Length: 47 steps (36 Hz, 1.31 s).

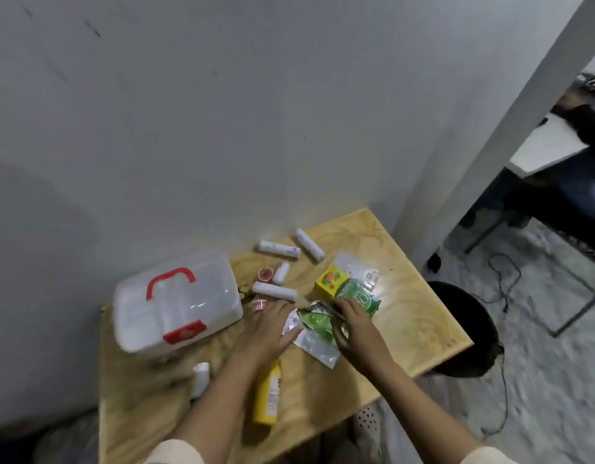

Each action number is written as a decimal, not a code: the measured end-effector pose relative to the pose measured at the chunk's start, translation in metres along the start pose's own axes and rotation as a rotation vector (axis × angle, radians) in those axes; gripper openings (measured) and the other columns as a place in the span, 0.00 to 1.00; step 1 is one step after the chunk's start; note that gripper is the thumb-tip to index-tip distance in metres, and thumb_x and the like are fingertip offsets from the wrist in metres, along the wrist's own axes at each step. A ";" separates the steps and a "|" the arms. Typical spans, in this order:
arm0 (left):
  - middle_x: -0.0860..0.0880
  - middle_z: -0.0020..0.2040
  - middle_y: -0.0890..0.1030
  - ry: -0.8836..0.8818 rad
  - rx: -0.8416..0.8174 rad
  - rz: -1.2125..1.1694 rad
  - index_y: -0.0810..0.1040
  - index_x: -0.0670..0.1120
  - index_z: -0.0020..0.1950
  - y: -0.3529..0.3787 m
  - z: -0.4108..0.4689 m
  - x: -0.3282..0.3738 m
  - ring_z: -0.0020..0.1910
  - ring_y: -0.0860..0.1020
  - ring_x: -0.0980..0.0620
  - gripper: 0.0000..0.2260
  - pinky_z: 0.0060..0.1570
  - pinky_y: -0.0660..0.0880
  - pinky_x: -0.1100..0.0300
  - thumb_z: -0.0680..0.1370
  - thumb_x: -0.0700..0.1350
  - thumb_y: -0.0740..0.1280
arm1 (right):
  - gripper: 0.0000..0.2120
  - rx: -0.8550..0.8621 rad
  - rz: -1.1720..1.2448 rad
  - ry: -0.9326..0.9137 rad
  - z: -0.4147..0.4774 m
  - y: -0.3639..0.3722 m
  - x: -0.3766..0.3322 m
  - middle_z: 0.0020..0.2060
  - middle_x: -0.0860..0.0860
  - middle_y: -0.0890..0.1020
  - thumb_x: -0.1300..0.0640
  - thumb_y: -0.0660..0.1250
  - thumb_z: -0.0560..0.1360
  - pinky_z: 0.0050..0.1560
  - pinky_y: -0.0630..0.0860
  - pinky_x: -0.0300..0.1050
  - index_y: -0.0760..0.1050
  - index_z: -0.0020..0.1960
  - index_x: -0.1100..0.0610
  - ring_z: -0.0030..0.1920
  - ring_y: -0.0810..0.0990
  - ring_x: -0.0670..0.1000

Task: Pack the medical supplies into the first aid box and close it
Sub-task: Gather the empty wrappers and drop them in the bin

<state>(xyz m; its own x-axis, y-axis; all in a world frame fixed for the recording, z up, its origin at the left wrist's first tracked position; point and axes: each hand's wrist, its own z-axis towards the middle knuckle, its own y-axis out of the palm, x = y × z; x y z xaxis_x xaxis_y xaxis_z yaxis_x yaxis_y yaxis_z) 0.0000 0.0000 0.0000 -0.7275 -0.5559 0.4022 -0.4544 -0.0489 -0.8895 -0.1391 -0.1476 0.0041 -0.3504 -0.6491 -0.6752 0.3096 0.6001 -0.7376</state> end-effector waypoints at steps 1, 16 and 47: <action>0.52 0.68 0.71 -0.009 -0.006 -0.018 0.69 0.48 0.70 0.004 0.001 -0.003 0.68 0.68 0.52 0.27 0.62 0.61 0.58 0.76 0.62 0.53 | 0.20 -0.027 -0.011 0.040 -0.003 0.005 0.003 0.63 0.52 0.72 0.60 0.62 0.75 0.57 0.69 0.41 0.67 0.67 0.55 0.62 0.72 0.52; 0.49 0.77 0.60 -0.014 -0.106 0.014 0.61 0.48 0.76 0.031 0.028 -0.017 0.75 0.59 0.48 0.31 0.71 0.60 0.52 0.76 0.54 0.67 | 0.32 -0.073 -0.204 0.140 -0.001 0.037 0.036 0.69 0.57 0.67 0.48 0.66 0.73 0.66 0.65 0.48 0.61 0.72 0.57 0.68 0.65 0.56; 0.51 0.56 0.78 -0.036 -0.027 -0.567 0.77 0.46 0.61 -0.011 0.019 0.002 0.54 0.73 0.56 0.18 0.43 0.67 0.80 0.72 0.39 0.74 | 0.19 0.329 0.317 0.197 -0.019 0.006 -0.001 0.53 0.50 0.81 0.64 0.71 0.70 0.52 0.73 0.38 0.76 0.60 0.56 0.52 0.77 0.45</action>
<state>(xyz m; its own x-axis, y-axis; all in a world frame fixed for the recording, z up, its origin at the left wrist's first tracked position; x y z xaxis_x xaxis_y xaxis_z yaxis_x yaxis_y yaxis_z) 0.0128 -0.0162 0.0066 -0.3482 -0.4769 0.8071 -0.7821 -0.3269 -0.5306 -0.1535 -0.1345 0.0004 -0.3443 -0.3387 -0.8756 0.6796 0.5536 -0.4813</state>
